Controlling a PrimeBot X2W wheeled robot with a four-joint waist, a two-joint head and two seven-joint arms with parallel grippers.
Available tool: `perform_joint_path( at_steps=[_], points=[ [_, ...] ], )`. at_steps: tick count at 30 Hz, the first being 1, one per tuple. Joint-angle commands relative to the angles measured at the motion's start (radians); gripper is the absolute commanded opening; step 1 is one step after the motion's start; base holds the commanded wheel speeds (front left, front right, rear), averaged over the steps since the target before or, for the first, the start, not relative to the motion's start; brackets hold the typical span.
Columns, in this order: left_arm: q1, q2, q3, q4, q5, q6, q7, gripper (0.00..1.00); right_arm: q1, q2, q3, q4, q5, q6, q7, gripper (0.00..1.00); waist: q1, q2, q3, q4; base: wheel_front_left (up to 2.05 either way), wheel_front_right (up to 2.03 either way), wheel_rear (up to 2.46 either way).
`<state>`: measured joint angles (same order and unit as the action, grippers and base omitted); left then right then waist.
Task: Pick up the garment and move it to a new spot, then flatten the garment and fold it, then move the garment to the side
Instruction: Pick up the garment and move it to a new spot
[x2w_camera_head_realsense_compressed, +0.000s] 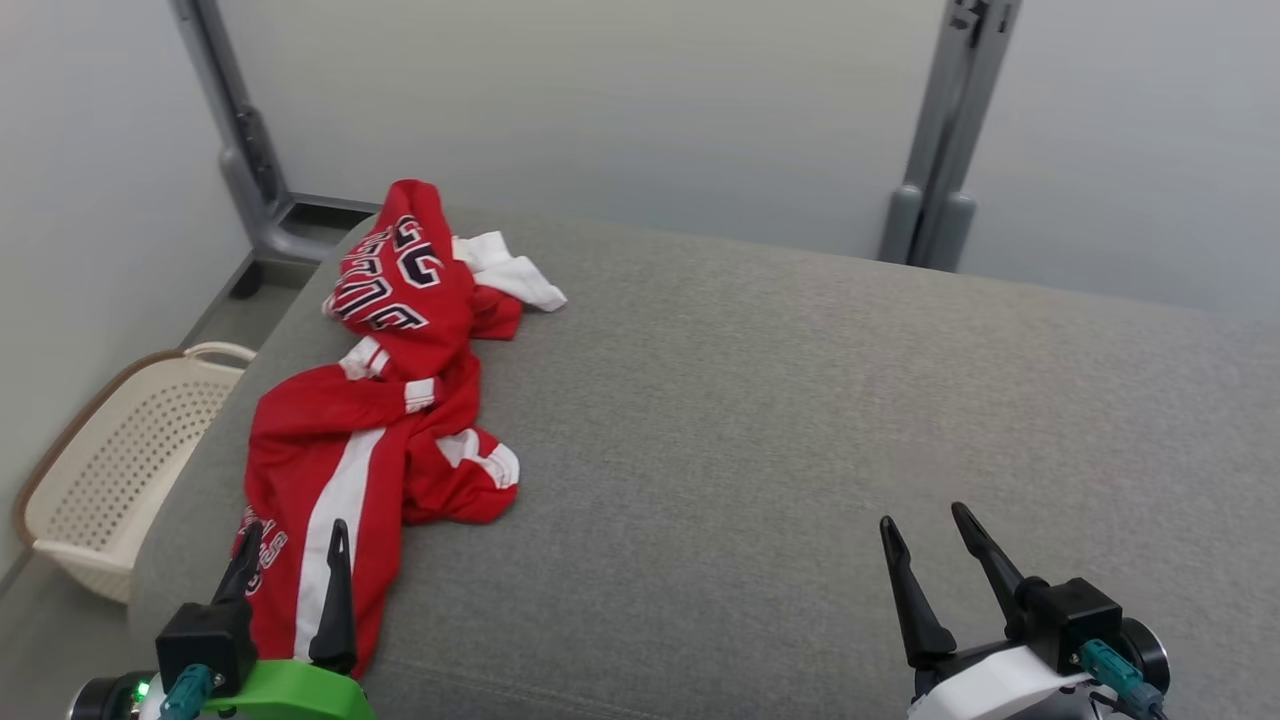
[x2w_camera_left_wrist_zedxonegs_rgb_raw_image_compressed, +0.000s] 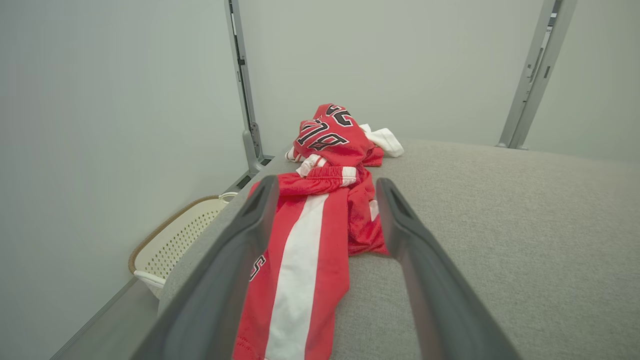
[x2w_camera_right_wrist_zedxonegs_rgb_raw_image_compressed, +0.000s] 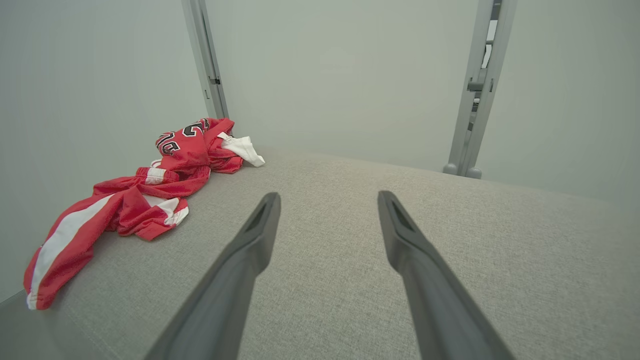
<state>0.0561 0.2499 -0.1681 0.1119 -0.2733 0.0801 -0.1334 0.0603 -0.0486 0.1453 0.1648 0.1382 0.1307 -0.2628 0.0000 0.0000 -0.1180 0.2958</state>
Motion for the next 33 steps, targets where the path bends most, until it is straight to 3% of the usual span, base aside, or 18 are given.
perform_joint_path(
  at_steps=[1,10,23,28,33],
  points=[
    [-0.010,0.004,0.004,-0.001,-0.011,0.002,0.003,1.00,-0.009,-0.003,-0.002,0.002,0.006,0.000,-0.004,1.00,0.0000,0.0000,0.013,0.116,0.00,0.00,0.00],
    [0.025,0.001,0.045,-0.017,-0.047,0.034,0.008,1.00,-0.090,-0.004,0.064,0.033,-0.001,0.000,-0.005,1.00,0.0000,0.0000,0.067,0.180,0.00,0.00,0.00],
    [0.065,0.001,0.059,-0.052,-0.073,0.064,0.030,1.00,-0.163,-0.004,0.119,0.094,0.007,0.000,-0.005,1.00,0.0000,0.0000,0.084,0.192,0.00,0.00,0.00],
    [0.027,0.019,0.051,-0.067,-0.079,0.047,0.066,1.00,-0.153,-0.004,0.108,0.095,0.008,0.000,-0.005,1.00,0.0000,0.0000,0.079,0.187,0.00,0.00,0.00],
    [-0.081,0.065,0.036,-0.085,-0.095,-0.001,0.156,1.00,-0.129,-0.003,0.086,0.087,0.008,0.000,-0.005,1.00,0.0000,0.0000,0.071,0.179,0.00,0.00,0.00]
  ],
)
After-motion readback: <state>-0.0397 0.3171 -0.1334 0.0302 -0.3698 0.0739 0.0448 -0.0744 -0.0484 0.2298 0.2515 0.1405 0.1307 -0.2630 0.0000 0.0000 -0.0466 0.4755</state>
